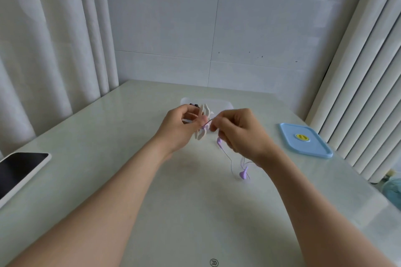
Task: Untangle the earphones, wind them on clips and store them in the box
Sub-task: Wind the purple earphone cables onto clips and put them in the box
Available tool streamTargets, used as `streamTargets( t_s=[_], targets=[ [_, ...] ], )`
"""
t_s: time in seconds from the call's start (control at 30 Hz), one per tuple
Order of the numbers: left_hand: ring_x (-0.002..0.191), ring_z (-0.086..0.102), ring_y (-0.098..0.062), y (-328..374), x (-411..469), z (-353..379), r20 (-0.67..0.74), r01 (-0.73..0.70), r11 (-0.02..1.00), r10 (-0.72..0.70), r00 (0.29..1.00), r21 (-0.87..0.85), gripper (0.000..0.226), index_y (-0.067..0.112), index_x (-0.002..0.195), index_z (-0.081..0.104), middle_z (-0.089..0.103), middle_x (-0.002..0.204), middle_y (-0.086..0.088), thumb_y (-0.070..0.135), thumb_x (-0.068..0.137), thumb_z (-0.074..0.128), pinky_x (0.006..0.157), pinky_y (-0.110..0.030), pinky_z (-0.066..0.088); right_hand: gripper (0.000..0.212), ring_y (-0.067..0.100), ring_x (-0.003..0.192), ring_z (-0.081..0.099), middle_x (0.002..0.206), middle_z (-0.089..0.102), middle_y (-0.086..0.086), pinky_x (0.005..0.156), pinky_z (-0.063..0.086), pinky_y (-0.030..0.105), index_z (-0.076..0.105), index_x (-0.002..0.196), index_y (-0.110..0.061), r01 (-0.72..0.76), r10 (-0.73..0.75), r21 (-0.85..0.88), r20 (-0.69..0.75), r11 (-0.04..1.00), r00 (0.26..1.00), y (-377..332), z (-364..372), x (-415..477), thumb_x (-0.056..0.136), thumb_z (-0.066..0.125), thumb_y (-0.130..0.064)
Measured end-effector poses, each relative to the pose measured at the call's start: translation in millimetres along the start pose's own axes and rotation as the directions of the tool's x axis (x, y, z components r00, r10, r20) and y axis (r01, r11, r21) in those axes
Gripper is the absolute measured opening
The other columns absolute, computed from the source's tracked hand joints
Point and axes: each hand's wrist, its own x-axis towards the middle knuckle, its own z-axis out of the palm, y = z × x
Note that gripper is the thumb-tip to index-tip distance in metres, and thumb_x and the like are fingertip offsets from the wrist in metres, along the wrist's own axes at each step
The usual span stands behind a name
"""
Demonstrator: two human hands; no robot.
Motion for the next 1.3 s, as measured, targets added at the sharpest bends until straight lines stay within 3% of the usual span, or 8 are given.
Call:
streamTargets(
  t_s=[0.13, 0.23, 0.4, 0.63, 0.83, 0.97, 1.17, 1.3],
  targets=[
    [0.08, 0.068, -0.004, 6.5, -4.0, 1.2, 0.154, -0.006, 1.0, 0.008, 0.988, -0.012, 0.018, 0.021, 0.114, 0.074, 0.077, 0.095, 0.007, 0.032, 0.1, 0.069, 0.067, -0.009, 0.044, 0.038, 0.017, 0.057, 0.025, 0.061, 0.029, 0.004, 0.051, 0.023, 0.029, 0.057, 0.08, 0.009, 0.053, -0.042, 0.03, -0.277, 0.998, 0.96, 5.5, -6.6, 5.9, 0.101, 0.058, -0.022],
    [0.081, 0.064, -0.006, 13.1, -10.9, 5.8, 0.278, -0.027, 1.0, 0.03, 0.96, -0.017, 0.026, 0.015, 0.119, 0.075, 0.075, 0.1, 0.0, 0.033, 0.103, 0.065, 0.063, -0.006, 0.04, 0.044, 0.013, 0.056, 0.024, 0.057, 0.029, -0.005, 0.052, 0.024, 0.029, 0.049, 0.071, 0.001, 0.076, -0.105, -0.091, -0.377, 0.993, 0.92, 12.6, -9.0, 9.7, 0.102, 0.061, -0.027],
    [0.079, 0.061, -0.014, 14.9, -15.9, 4.2, 0.4, 0.002, 0.999, 0.019, 0.916, -0.051, 0.039, 0.017, 0.106, 0.078, 0.074, 0.092, -0.003, 0.051, 0.094, 0.062, 0.073, -0.037, 0.034, 0.035, 0.011, 0.049, 0.032, 0.045, 0.039, -0.012, 0.048, 0.029, 0.019, 0.06, 0.072, -0.017, 0.031, -0.103, -0.173, -0.423, 0.984, 0.9, 23.1, -10.9, 13.3, 0.102, 0.065, -0.035],
    [0.084, 0.063, -0.029, 10.9, -12.7, 3.0, 0.419, 0.049, 0.981, 0.036, 0.907, -0.19, 0.037, 0.002, 0.107, 0.077, 0.074, 0.096, -0.013, 0.034, 0.097, 0.063, 0.082, -0.037, 0.055, 0.048, 0.008, 0.045, 0.041, 0.042, 0.043, -0.017, 0.05, 0.027, 0.024, 0.049, 0.064, -0.024, -0.118, 0.031, -0.189, -0.41, 0.975, 0.911, 28.3, -12.2, 15.1, 0.099, 0.064, -0.053],
    [0.095, 0.064, -0.033, 11.8, -11.2, 1.9, 0.43, 0.072, 0.975, 0.027, 0.903, -0.212, 0.034, 0.006, 0.107, 0.079, 0.075, 0.105, -0.021, 0.035, 0.093, 0.066, 0.097, -0.048, 0.052, 0.046, 0.011, 0.046, 0.044, 0.051, 0.05, -0.007, 0.052, 0.036, 0.029, 0.064, 0.075, -0.022, -0.163, 0.038, -0.242, -0.453, 0.956, 0.891, 33.7, -13.8, 16.9, 0.095, 0.063, -0.063],
    [0.104, 0.067, -0.032, 14.6, -9.2, 1.5, 0.393, 0.066, 0.968, 0.036, 0.919, -0.243, 0.042, -0.001, 0.12, 0.073, 0.071, 0.121, -0.029, 0.03, 0.092, 0.07, 0.106, -0.053, 0.05, 0.044, 0.009, 0.04, 0.042, 0.041, 0.046, -0.011, 0.046, 0.03, 0.021, 0.062, 0.071, -0.023, -0.175, 0.05, -0.297, -0.384, 0.939, 0.922, 37.5, -13.1, 15.5, 0.096, 0.064, -0.059],
    [0.079, 0.071, -0.014, 9.1, 2.3, 3.5, 0.028, -0.012, 0.946, 0.022, 0.999, -0.325, 0.023, 0.005, 0.106, 0.075, 0.078, 0.094, -0.008, 0.026, 0.099, 0.068, 0.073, -0.028, 0.052, 0.045, 0.009, 0.038, 0.037, 0.038, 0.037, -0.011, 0.047, 0.033, 0.021, 0.071, 0.072, -0.023, -0.155, 0.127, -0.354, -0.103, 0.922, 0.987, 30.0, -6.3, 9.1, 0.108, 0.05, -0.037],
    [0.081, 0.073, -0.014, 6.6, 4.8, 2.2, -0.08, 0.007, 0.945, -0.035, 0.996, -0.327, 0.027, 0.003, 0.105, 0.076, 0.08, 0.102, -0.012, 0.027, 0.103, 0.065, 0.067, -0.023, 0.051, 0.035, 0.007, 0.042, 0.04, 0.042, 0.042, -0.014, 0.048, 0.031, 0.016, 0.076, 0.081, -0.022, -0.046, 0.094, -0.361, 0.115, 0.931, 0.989, 14.9, 7.2, 1.3, 0.106, 0.052, -0.029]
  ],
)
